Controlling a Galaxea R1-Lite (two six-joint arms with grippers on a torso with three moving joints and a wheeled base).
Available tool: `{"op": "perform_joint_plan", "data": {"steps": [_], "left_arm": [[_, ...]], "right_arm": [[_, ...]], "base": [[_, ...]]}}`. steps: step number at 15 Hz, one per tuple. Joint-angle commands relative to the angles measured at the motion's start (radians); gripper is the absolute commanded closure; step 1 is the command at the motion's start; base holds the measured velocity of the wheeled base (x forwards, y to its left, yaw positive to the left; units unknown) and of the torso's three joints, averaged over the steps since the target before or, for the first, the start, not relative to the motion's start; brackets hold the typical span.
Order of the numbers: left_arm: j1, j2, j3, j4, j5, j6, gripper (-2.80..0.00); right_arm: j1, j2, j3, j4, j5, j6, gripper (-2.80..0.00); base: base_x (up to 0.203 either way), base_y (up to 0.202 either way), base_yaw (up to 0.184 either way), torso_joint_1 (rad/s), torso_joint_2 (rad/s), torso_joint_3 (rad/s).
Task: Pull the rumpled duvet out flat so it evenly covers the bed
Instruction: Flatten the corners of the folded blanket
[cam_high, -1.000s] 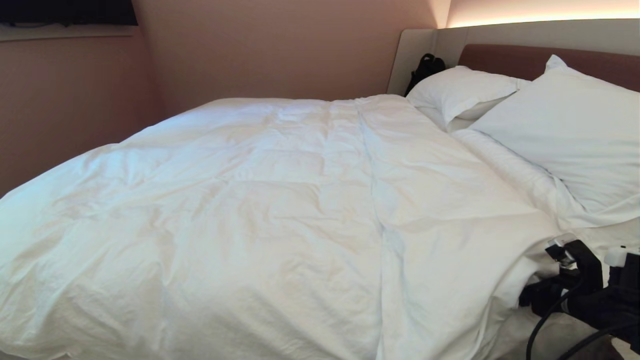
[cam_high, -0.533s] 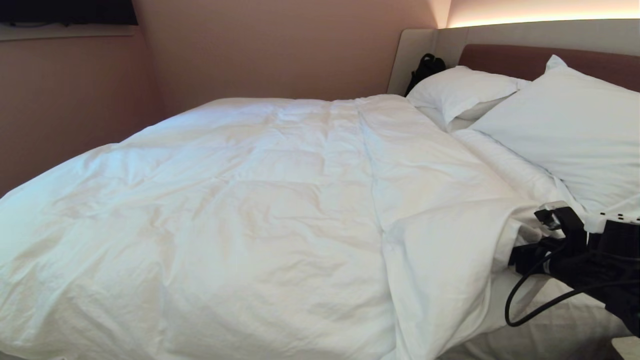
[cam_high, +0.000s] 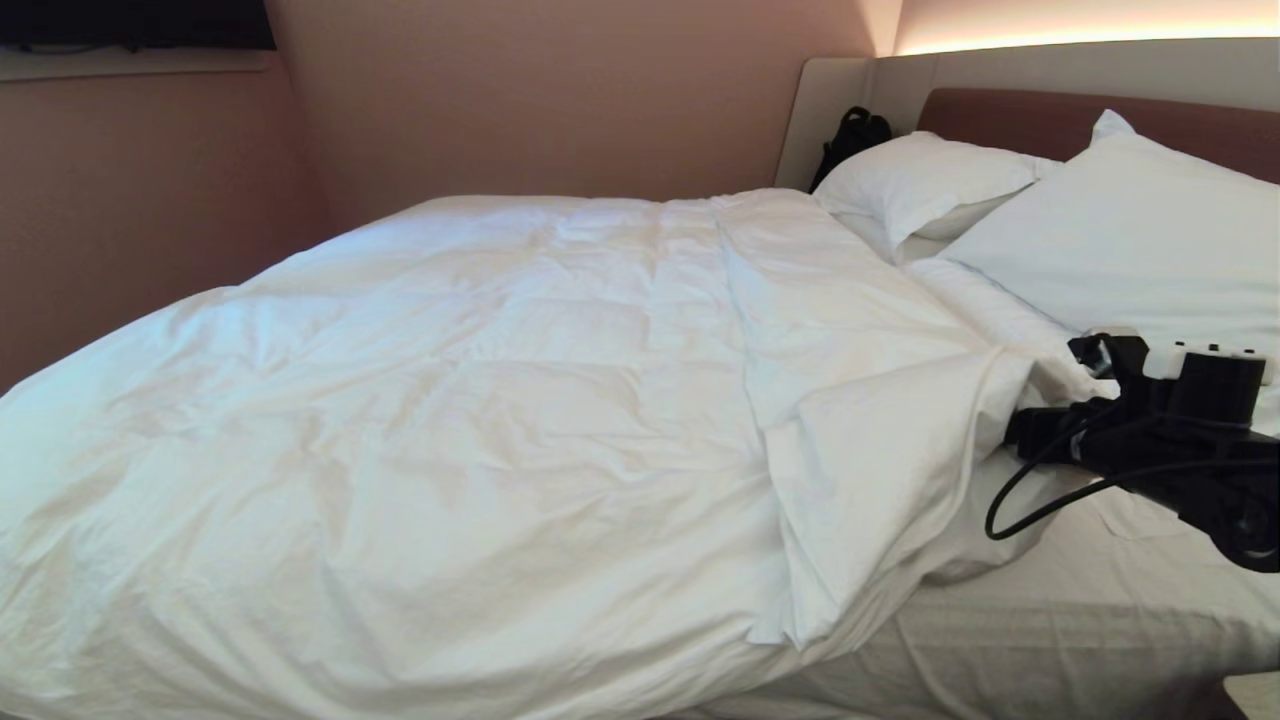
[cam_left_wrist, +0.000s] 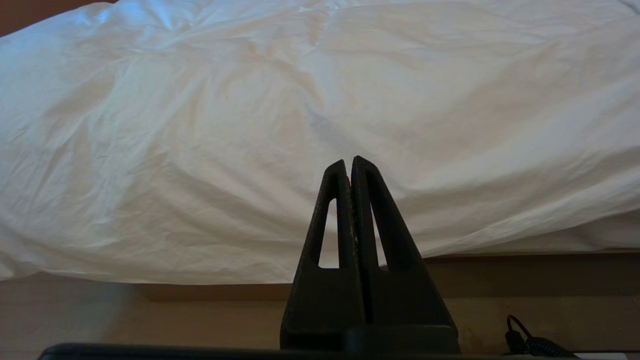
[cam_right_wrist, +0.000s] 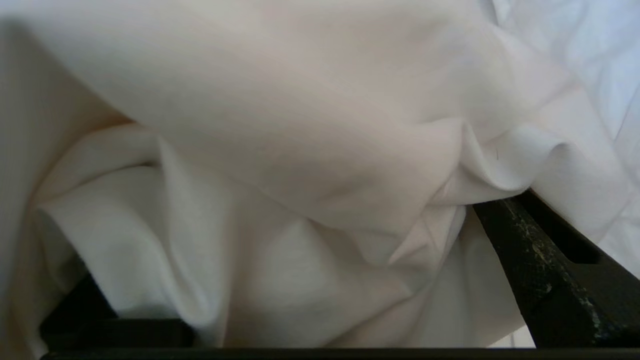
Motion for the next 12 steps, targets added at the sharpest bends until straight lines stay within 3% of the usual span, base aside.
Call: {"op": "perform_joint_plan", "data": {"steps": [1, 9, 12], "left_arm": [[0.0, 0.0, 0.0, 0.0, 0.0, 0.001, 0.0], [0.0, 0.0, 0.0, 0.0, 0.0, 0.001, 0.0], [0.0, 0.0, 0.0, 0.0, 0.0, 0.001, 0.0]], "right_arm": [[0.002, -0.017, -0.009, 0.085, -0.012, 0.023, -2.8], [0.001, 0.12, 0.089, 0.073, -0.002, 0.021, -2.8], [0.016, 0.056, 0.107, 0.083, 0.009, 0.026, -2.8]], "base": [[0.0, 0.0, 0.0, 0.0, 0.0, 0.0], [0.0, 0.0, 0.0, 0.0, 0.0, 0.0], [0.0, 0.0, 0.0, 0.0, 0.0, 0.0]]}}
